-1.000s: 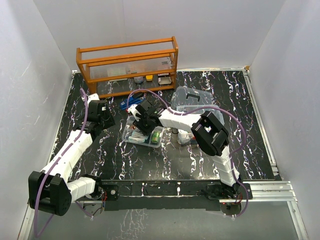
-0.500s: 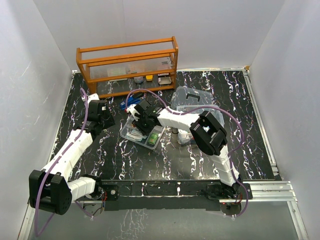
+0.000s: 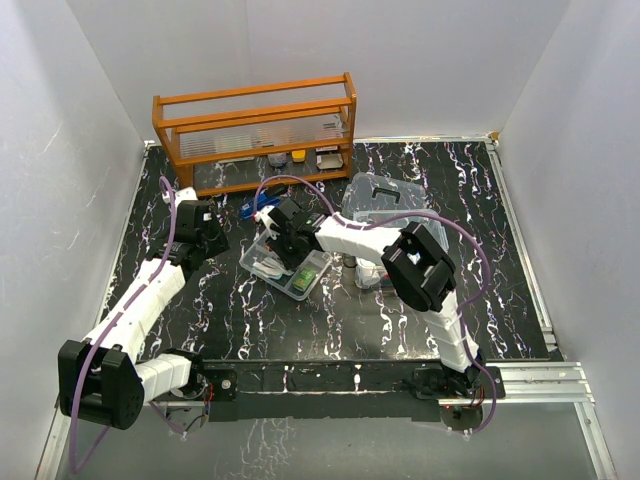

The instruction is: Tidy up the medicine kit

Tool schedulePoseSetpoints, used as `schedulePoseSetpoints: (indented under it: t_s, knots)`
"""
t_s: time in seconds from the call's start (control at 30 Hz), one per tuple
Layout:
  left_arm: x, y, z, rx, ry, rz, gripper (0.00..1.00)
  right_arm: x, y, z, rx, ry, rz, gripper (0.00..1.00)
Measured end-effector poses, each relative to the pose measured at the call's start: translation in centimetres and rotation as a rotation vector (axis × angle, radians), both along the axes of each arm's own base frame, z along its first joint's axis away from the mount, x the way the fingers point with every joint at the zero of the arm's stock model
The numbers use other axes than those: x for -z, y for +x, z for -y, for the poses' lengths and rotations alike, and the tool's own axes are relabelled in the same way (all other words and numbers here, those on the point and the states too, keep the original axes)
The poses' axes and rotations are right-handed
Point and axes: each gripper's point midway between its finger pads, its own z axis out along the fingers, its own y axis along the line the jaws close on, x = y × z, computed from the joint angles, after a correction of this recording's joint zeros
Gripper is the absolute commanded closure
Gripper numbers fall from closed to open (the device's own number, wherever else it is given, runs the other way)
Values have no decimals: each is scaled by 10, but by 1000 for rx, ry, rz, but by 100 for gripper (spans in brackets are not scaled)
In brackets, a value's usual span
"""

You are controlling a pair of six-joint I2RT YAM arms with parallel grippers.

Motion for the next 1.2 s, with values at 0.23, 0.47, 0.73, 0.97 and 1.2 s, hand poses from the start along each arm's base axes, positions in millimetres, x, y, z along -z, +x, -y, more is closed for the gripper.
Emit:
schedulePoseSetpoints:
  t_s: [0.23,0.47,0.73,0.97,1.2]
  knots:
    - [-2,-3,-3,-5,11,-6,43,-34,0,2,92,30,9,95]
    - [-18,1,0,18,8,17,40,-92,0,7,152,113,62,95]
    - [-34,6,27,149,-88,38,35,-142,-3,25,184,150,125,95]
    - [-46,7,51,258,-168,45,34,-171,3,65,260,145,168,95]
    - [-57,11,77,353,-273,56,34,-198,9,124,378,161,203,95]
